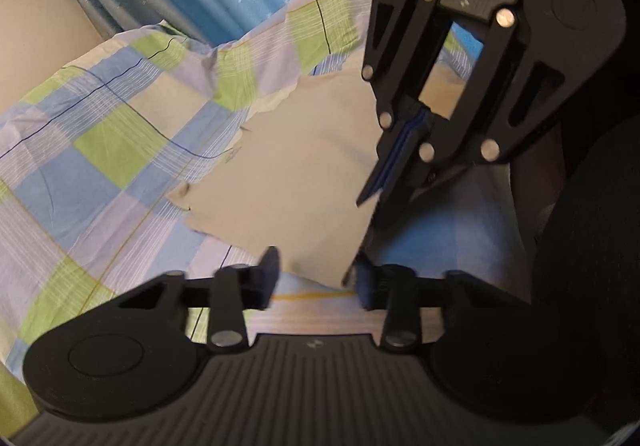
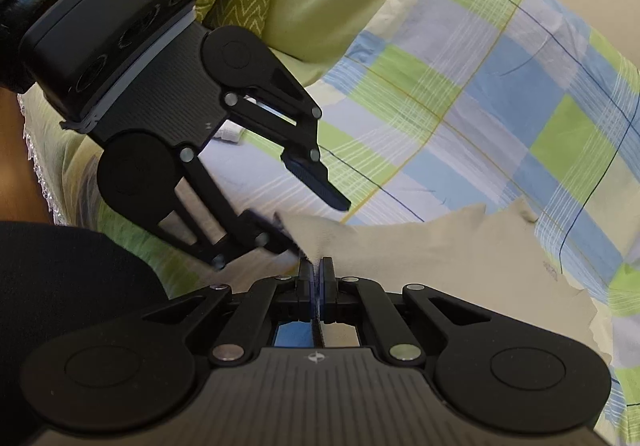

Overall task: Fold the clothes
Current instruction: 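Fold the hem over toward the straps with the left gripper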

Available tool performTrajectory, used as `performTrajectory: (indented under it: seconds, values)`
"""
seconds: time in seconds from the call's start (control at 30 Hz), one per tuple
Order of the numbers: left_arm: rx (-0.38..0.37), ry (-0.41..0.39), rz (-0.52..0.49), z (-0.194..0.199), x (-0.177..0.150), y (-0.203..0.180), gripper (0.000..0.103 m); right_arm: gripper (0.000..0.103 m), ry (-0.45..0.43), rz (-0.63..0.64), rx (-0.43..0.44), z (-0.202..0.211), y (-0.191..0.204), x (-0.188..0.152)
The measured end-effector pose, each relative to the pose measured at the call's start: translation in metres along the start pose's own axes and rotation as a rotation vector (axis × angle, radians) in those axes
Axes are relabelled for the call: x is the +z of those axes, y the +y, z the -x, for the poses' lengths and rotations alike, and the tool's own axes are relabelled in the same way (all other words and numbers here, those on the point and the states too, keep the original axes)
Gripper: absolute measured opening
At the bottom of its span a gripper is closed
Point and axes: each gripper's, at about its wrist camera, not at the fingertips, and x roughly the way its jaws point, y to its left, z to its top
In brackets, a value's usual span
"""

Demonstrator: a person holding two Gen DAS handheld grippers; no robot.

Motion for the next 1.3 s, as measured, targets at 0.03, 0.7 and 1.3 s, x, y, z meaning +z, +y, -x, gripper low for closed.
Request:
performTrajectory:
  seconds: [0.03,0.7,1.3]
  values:
    - [0.005,-0.004,0.008,0.000,0.002,0.001,0.012,0.001,-0.001,0.009,-0.011,0.001,0.001,-0.002]
    - [0.001,0.084,0.126,0.006,-0.003,0.039,0.001,0.054,0.275,-0.014,-0.497,0.031,-0.003,-0.142]
    - [0.079,0.180,0.229,-0.035,-0.001,0.077,0.001,0.070,0.257,0.439,-0.607,-0.022,0.023,-0.224]
